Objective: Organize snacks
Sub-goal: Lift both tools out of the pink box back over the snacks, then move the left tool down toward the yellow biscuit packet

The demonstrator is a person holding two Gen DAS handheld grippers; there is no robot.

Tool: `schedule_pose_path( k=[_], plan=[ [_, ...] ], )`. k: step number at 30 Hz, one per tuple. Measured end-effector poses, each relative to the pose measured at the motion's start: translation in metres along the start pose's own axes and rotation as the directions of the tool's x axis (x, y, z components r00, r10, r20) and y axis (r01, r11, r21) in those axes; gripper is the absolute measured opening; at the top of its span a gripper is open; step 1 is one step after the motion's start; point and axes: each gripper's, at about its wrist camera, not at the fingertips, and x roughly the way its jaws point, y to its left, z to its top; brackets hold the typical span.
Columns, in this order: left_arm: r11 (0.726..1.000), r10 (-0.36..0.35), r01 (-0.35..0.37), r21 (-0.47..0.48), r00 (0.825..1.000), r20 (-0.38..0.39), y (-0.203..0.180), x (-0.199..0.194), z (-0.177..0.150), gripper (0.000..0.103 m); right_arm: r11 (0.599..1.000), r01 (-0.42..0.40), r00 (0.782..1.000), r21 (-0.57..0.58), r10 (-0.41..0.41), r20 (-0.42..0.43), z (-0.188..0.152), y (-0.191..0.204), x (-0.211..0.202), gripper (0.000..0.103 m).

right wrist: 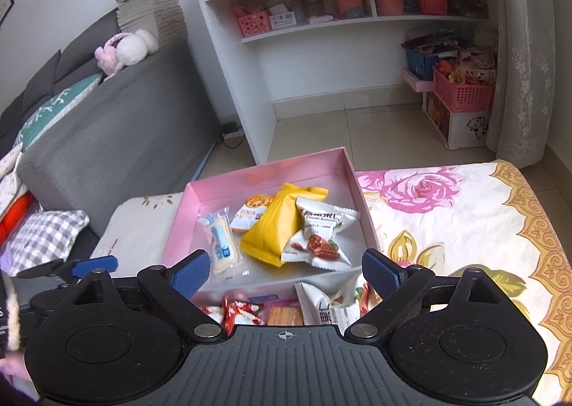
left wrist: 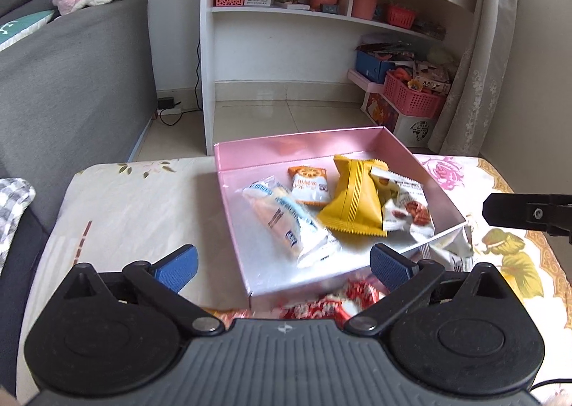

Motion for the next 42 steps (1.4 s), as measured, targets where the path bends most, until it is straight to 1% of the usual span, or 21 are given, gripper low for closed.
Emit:
schedule_pose_path(
  k=[4, 7, 10, 12, 15, 19, 24, 27, 29, 33, 37, 40, 42],
  plan=[
    [1.0, -0.011, 0.011, -0.025, 1.0, -0.014, 0.006, -0.011, -0.015, 0.103, 1.0, 0.021, 1.0, -0.005, -0.021, 0.022, -0.011, 0.002, -0.008, 0.098],
    [0.998, -0.026, 0.025, -0.057, 0.999, -0.02, 0.009, -0.016, -0.026, 0.103, 0.999, 0.038, 0.998, -0.008, -0.037, 0.043, -0.019, 0.001, -0.012, 0.099],
    [0.998, -0.028, 0.027, -0.053, 1.0, -0.015, 0.01, -0.02, -0.036, 0.103, 0.998, 0.053, 0.997, -0.022, -0.052, 0.058, -0.031, 0.002, -0.013, 0.099],
    [0.999, -0.025, 0.025, -0.031, 1.0, -0.001, 0.013, -0.024, -0.045, 0.103, 0.997, 0.064, 0.996, -0.049, -0.06, 0.066, -0.04, 0.004, -0.012, 0.099],
    [1.0, -0.014, 0.014, 0.024, 1.0, -0.005, 0.018, -0.028, -0.057, 0.103, 0.993, 0.065, 0.995, -0.099, -0.057, 0.084, -0.053, 0.006, -0.012, 0.099],
    [0.996, -0.014, 0.015, 0.086, 1.0, -0.014, 0.026, -0.029, -0.072, 0.103, 0.987, 0.028, 0.996, -0.161, -0.015, 0.083, -0.067, 0.009, -0.008, 0.099],
    [0.982, -0.041, 0.052, 0.181, 0.997, -0.061, 0.031, -0.022, -0.085, 0.102, 0.955, 0.014, 0.997, -0.296, 0.01, 0.08, -0.085, 0.02, 0.0, 0.099],
    [0.965, -0.043, 0.07, 0.254, 0.993, -0.109, 0.031, -0.017, -0.092, 0.102, 0.934, -0.02, 0.998, -0.358, 0.04, 0.049, -0.092, 0.029, 0.006, 0.099],
    [0.952, -0.055, 0.093, 0.292, 0.989, -0.135, 0.03, -0.015, -0.096, 0.101, 0.915, -0.059, 0.997, -0.399, 0.072, 0.018, -0.098, 0.035, 0.01, 0.099],
    [0.923, -0.075, 0.128, 0.364, 0.985, -0.157, 0.03, -0.012, -0.101, 0.097, 0.881, -0.139, 0.99, -0.452, 0.135, -0.043, -0.107, 0.044, 0.016, 0.099],
    [0.909, -0.093, 0.162, 0.384, 0.977, -0.193, 0.032, -0.008, -0.101, 0.09, 0.843, -0.225, 0.974, -0.488, 0.195, -0.112, -0.111, 0.056, 0.025, 0.099],
    [0.904, -0.111, 0.185, 0.386, 0.972, -0.206, 0.033, -0.007, -0.1, 0.089, 0.826, -0.267, 0.964, -0.497, 0.224, -0.146, -0.111, 0.064, 0.034, 0.099],
    [0.903, -0.121, 0.196, 0.383, 0.97, -0.209, 0.035, -0.007, -0.098, 0.084, 0.81, -0.288, 0.957, -0.511, 0.235, -0.168, -0.11, 0.07, 0.041, 0.099]
  ],
)
